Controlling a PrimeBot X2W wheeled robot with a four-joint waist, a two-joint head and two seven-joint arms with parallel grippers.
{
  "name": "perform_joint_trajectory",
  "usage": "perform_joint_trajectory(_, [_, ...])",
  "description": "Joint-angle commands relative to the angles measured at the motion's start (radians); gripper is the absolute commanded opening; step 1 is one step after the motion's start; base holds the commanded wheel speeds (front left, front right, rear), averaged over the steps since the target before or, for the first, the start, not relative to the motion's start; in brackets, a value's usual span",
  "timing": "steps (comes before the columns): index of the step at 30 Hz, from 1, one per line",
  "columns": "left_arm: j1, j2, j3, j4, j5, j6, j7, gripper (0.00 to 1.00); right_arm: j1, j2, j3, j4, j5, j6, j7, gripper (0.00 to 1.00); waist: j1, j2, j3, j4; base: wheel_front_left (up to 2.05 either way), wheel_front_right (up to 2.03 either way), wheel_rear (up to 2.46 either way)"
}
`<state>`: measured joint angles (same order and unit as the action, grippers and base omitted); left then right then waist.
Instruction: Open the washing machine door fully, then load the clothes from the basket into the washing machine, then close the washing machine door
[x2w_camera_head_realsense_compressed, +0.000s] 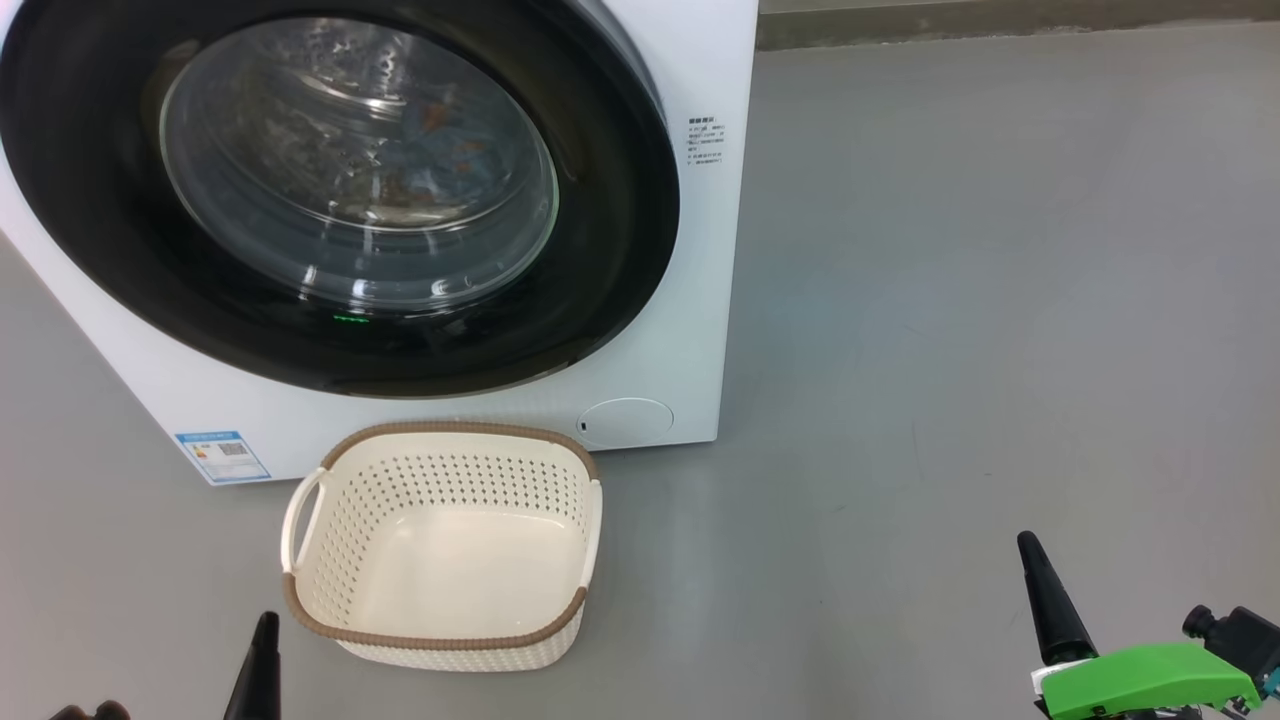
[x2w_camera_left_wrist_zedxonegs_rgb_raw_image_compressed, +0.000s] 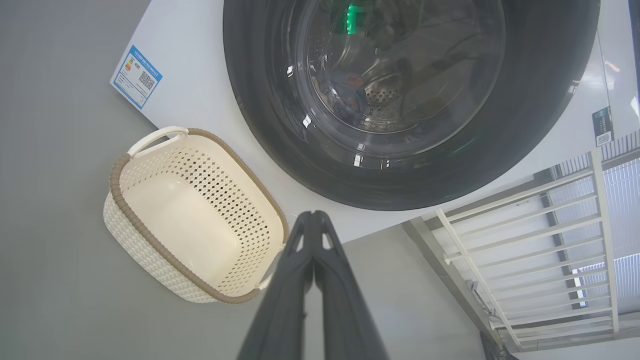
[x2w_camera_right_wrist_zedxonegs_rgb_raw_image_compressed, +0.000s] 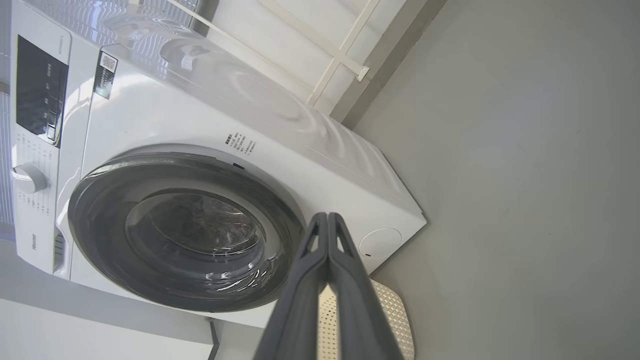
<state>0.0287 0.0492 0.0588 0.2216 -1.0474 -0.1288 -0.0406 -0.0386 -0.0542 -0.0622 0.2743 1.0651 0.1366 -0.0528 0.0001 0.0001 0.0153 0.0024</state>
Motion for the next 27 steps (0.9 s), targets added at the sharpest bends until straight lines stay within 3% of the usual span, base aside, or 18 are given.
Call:
perform_joint_trajectory(1, [-0.053,0.012,0.026,-0.019,-0.026,-0.001,0.009,0.0,-0.045,-0.011,0.009,-0.028,0.025,-0.004,0.005,0.0,0.0,-0.0001,0.0,0.0,0.0,0.0,0.0])
perform_joint_trajectory(27, [-0.098,0.007,0.041,0.004,-0.314,-0.002,0.086,0.0,-0.057,-0.011,-0.013,-0.029,0.312,-0.005,0.083,0.0,0.0,-0.0001,-0.007,-0.001,0.0,0.0,0.0])
